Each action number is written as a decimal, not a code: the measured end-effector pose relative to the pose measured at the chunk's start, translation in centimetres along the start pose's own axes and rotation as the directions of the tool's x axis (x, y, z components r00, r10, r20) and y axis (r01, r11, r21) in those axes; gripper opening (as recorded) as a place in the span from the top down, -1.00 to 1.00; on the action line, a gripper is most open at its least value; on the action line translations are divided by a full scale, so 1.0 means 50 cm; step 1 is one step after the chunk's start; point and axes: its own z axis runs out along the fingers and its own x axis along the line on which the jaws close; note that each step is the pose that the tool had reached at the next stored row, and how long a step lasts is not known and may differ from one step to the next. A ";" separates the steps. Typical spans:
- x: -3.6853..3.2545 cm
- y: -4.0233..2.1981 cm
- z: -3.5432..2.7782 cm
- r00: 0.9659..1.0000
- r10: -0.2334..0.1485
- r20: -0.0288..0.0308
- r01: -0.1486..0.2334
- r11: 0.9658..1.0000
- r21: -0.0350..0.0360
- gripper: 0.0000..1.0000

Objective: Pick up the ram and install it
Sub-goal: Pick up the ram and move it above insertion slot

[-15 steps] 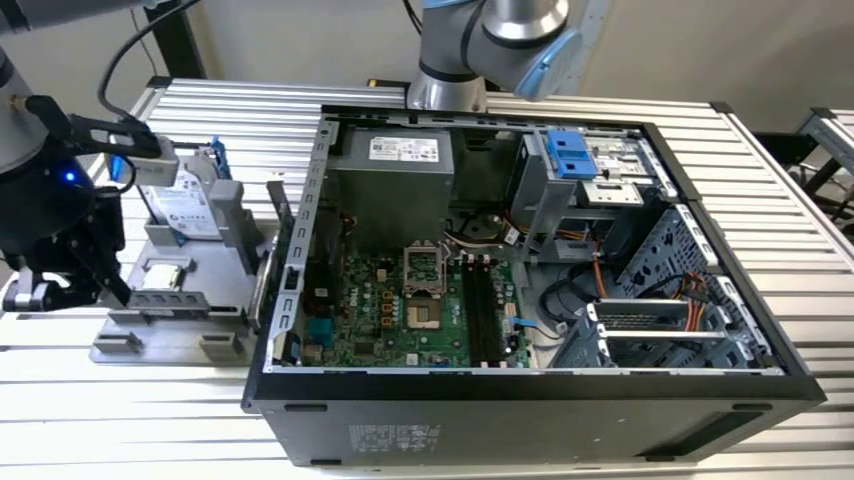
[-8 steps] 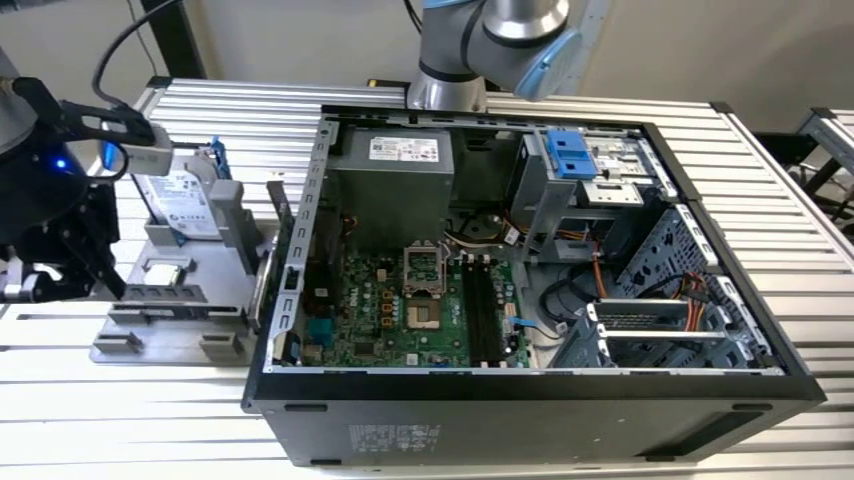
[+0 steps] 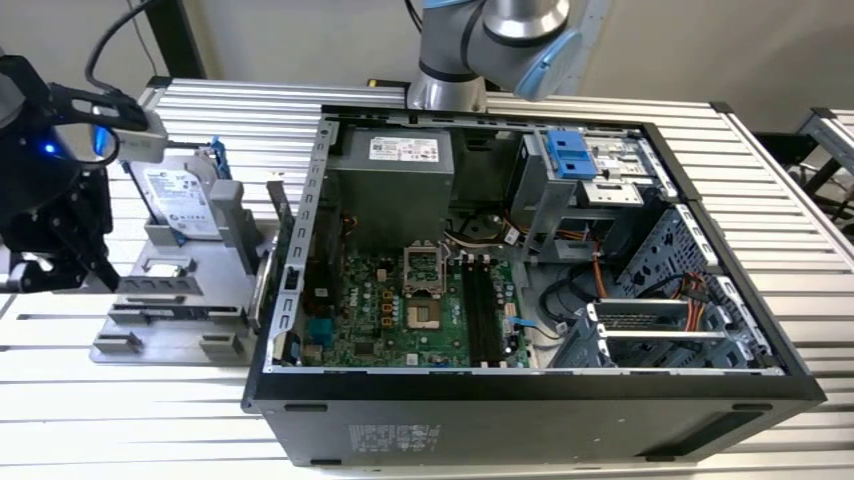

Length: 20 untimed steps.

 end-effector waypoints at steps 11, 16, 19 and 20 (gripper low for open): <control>0.000 0.000 -0.039 1.000 0.000 0.000 0.000 1.000 0.000 1.00; 0.000 0.000 -0.058 1.000 0.000 0.000 0.000 1.000 0.000 1.00; 0.000 0.000 -0.069 1.000 0.000 0.000 0.000 1.000 0.000 1.00; -0.001 0.000 -0.072 1.000 0.000 0.000 0.000 1.000 0.000 1.00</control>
